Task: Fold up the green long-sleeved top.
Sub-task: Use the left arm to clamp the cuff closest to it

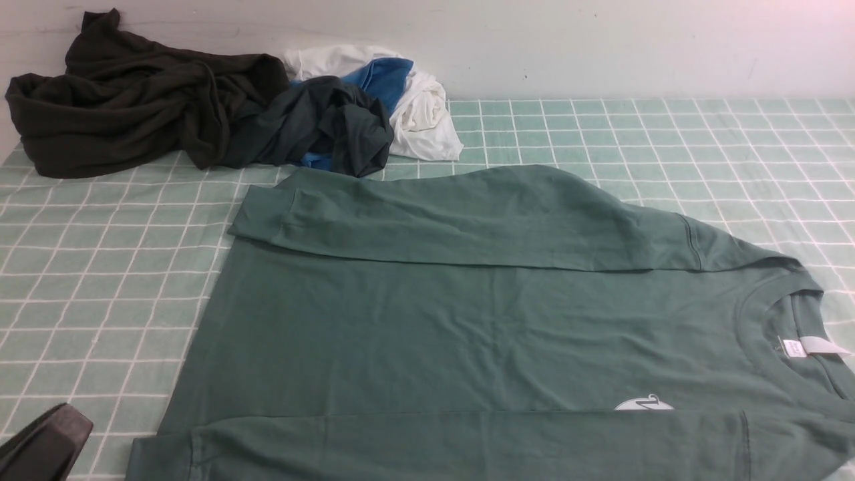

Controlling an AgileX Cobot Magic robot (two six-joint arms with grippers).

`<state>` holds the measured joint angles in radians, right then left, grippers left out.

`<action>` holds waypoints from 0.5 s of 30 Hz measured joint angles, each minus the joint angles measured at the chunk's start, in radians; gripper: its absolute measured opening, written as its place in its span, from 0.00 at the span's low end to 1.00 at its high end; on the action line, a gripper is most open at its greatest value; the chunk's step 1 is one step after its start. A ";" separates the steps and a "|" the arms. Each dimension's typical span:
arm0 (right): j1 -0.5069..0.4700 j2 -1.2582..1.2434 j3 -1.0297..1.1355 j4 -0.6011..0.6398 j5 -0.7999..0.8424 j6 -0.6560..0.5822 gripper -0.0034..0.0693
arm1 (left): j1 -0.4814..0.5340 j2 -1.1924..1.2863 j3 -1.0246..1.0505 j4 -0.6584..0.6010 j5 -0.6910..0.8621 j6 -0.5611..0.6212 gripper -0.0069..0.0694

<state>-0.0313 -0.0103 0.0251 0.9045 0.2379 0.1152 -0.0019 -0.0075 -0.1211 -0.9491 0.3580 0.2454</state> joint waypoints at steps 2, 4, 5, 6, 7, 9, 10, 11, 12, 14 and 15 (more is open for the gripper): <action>0.000 0.000 0.000 0.003 -0.007 -0.051 0.03 | 0.000 0.040 -0.069 0.047 0.051 0.061 0.09; 0.000 0.019 -0.019 0.002 0.002 -0.141 0.03 | 0.000 0.156 -0.180 0.182 0.152 0.084 0.09; 0.000 0.044 -0.039 -0.006 0.006 -0.171 0.03 | 0.000 0.213 -0.227 0.245 0.200 0.087 0.09; 0.000 0.064 -0.064 -0.013 0.011 -0.203 0.03 | 0.000 0.263 -0.256 0.286 0.232 0.089 0.09; 0.000 0.119 -0.113 -0.034 0.021 -0.255 0.03 | 0.000 0.341 -0.319 0.370 0.302 0.092 0.09; 0.000 0.196 -0.194 -0.067 0.051 -0.327 0.03 | 0.000 0.449 -0.417 0.496 0.415 0.096 0.09; 0.000 0.250 -0.264 -0.102 0.095 -0.384 0.03 | -0.005 0.528 -0.480 0.577 0.487 0.096 0.09; 0.000 0.307 -0.327 -0.138 0.149 -0.429 0.03 | -0.017 0.591 -0.528 0.642 0.541 0.097 0.09; 0.000 0.330 -0.340 -0.153 0.161 -0.438 0.03 | -0.017 0.603 -0.528 0.642 0.541 0.097 0.09; 0.000 0.488 -0.507 -0.247 0.364 -0.529 0.03 | -0.086 0.750 -0.634 0.792 0.648 0.092 0.09; 0.000 0.524 -0.555 -0.277 0.436 -0.545 0.03 | -0.112 0.791 -0.651 0.815 0.663 0.085 0.09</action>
<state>-0.0313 0.5140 -0.5299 0.6277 0.6742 -0.4294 -0.1135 0.7834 -0.7724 -0.1340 1.0210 0.3306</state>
